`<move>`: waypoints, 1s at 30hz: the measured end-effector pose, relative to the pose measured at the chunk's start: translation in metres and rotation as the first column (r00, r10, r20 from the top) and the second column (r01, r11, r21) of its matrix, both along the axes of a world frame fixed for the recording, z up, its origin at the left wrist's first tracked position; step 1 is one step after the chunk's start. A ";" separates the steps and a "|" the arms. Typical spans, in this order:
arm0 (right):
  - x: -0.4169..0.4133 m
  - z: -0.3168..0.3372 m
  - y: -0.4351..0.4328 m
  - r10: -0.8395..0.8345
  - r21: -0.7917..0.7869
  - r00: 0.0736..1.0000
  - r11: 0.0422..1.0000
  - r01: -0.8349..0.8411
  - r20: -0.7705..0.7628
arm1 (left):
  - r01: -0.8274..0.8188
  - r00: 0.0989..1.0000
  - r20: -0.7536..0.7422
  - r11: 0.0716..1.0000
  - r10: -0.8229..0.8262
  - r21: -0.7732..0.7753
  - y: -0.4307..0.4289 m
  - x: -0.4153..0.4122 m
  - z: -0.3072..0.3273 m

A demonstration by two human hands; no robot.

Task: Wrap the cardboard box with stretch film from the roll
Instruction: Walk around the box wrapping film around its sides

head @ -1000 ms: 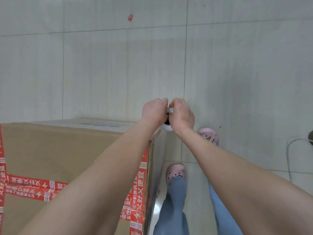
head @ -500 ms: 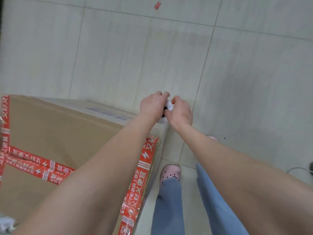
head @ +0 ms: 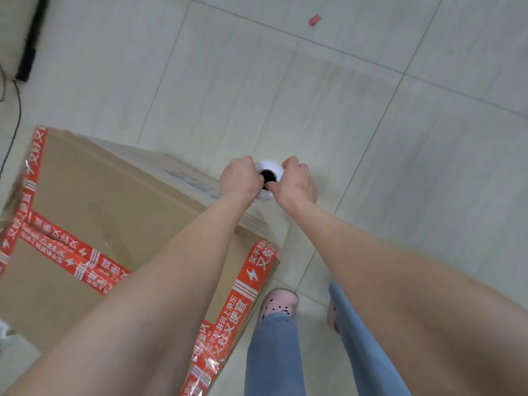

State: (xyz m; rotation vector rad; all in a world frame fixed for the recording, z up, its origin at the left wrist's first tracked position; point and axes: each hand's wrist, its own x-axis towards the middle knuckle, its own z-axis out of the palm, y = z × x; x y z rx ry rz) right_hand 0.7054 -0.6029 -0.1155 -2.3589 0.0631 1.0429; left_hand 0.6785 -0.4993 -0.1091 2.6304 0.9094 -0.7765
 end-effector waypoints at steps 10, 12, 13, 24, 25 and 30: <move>0.011 0.000 0.015 0.042 -0.004 0.999 0.999 -0.042 -0.025 | 0.063 0.998 0.004 0.993 -0.063 -0.100 0.001 0.003 -0.003; 0.011 -0.001 0.015 0.050 -0.015 0.999 0.999 -0.050 -0.016 | 0.096 0.995 0.001 0.989 -0.097 -0.109 0.002 0.006 -0.005; 0.012 -0.002 0.015 0.061 -0.017 0.998 0.998 -0.061 -0.017 | 0.128 0.992 0.009 0.984 -0.128 -0.123 0.003 0.007 -0.005; 0.036 0.005 0.057 0.220 -0.053 0.974 0.975 -0.217 0.055 | 0.067 0.998 0.017 0.996 -0.066 -0.063 0.049 0.023 -0.003; 0.038 0.005 0.062 0.226 -0.046 0.972 0.974 -0.224 0.056 | -0.008 1.000 0.013 0.997 0.009 -0.073 0.055 0.022 -0.003; 0.046 -0.001 0.086 0.185 -0.063 0.981 0.980 -0.189 -0.056 | -0.267 0.964 -0.013 0.961 0.267 -0.072 0.080 0.020 -0.008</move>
